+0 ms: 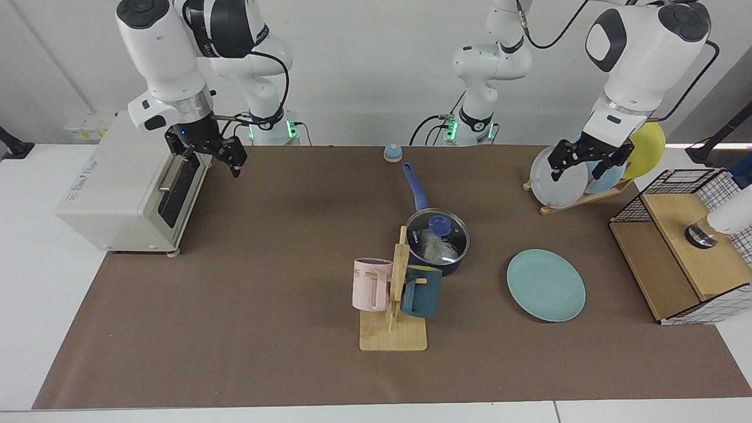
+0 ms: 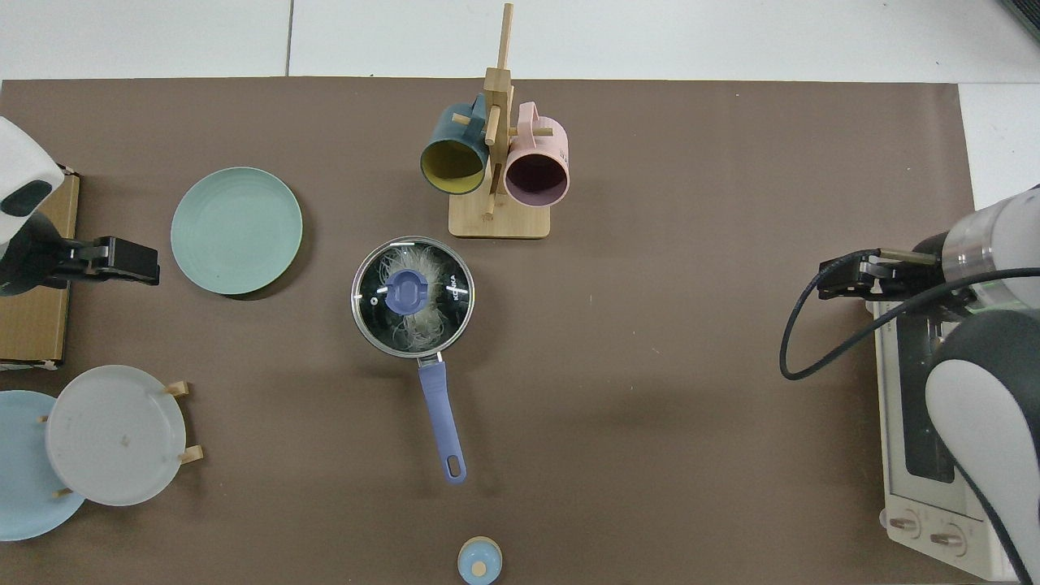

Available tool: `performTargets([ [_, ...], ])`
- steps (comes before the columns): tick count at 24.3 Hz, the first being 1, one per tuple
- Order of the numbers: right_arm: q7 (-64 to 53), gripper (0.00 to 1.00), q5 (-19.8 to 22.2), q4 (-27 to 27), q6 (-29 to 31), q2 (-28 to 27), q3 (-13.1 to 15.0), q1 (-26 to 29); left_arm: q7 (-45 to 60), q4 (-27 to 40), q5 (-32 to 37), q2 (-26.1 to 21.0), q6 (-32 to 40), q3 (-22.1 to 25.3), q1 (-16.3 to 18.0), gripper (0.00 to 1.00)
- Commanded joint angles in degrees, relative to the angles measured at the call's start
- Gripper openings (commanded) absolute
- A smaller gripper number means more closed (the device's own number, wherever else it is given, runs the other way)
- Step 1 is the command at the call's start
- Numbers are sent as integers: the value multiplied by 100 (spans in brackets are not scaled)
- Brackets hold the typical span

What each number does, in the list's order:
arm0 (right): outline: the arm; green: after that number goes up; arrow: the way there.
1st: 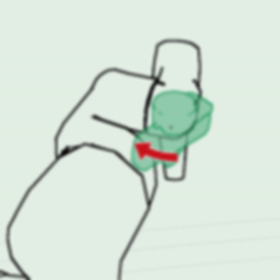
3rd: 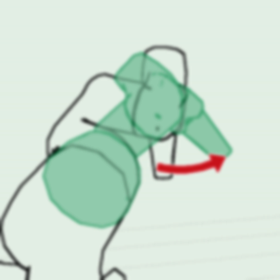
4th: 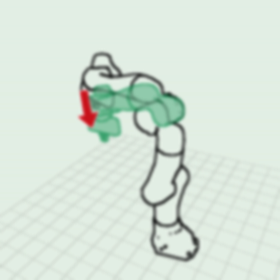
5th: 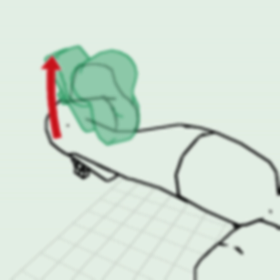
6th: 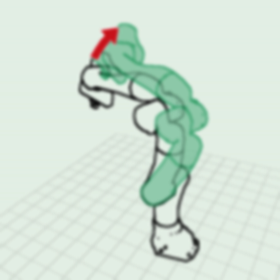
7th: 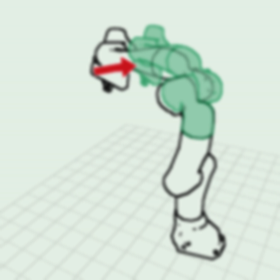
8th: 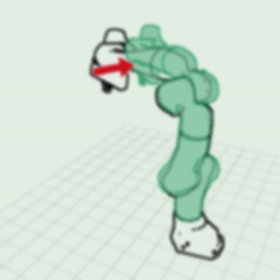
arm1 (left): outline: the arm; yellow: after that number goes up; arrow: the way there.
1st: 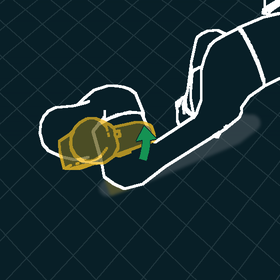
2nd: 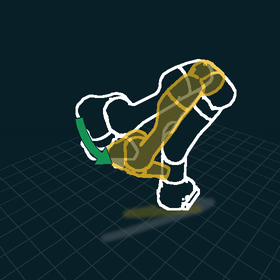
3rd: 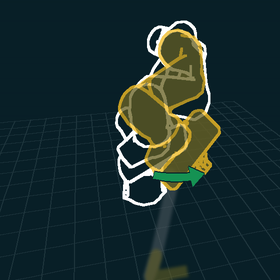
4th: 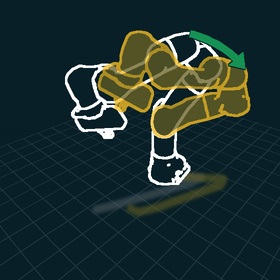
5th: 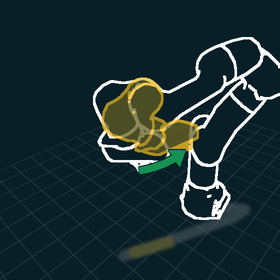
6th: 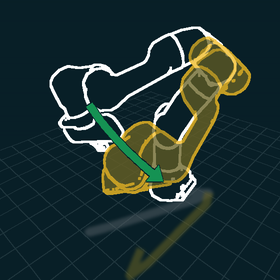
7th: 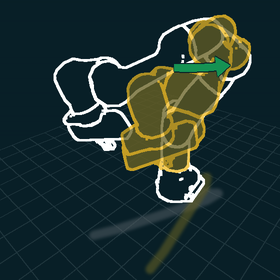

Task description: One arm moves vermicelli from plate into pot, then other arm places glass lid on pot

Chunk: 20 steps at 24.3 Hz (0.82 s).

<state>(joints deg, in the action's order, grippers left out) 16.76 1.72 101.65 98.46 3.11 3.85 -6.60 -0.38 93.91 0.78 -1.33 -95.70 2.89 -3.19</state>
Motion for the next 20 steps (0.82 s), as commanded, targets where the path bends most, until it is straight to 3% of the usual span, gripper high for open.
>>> performTargets([
  [1, -244, 99, -119, 74, -11, 41, -60, 177, 11, 39, -52, 98, 157, -34, 55, 100],
  [20, -252, 99, -119, 66, 33, 32, -60, 195, 20, 13, -43, 106, 183, -87, 28, 100],
])
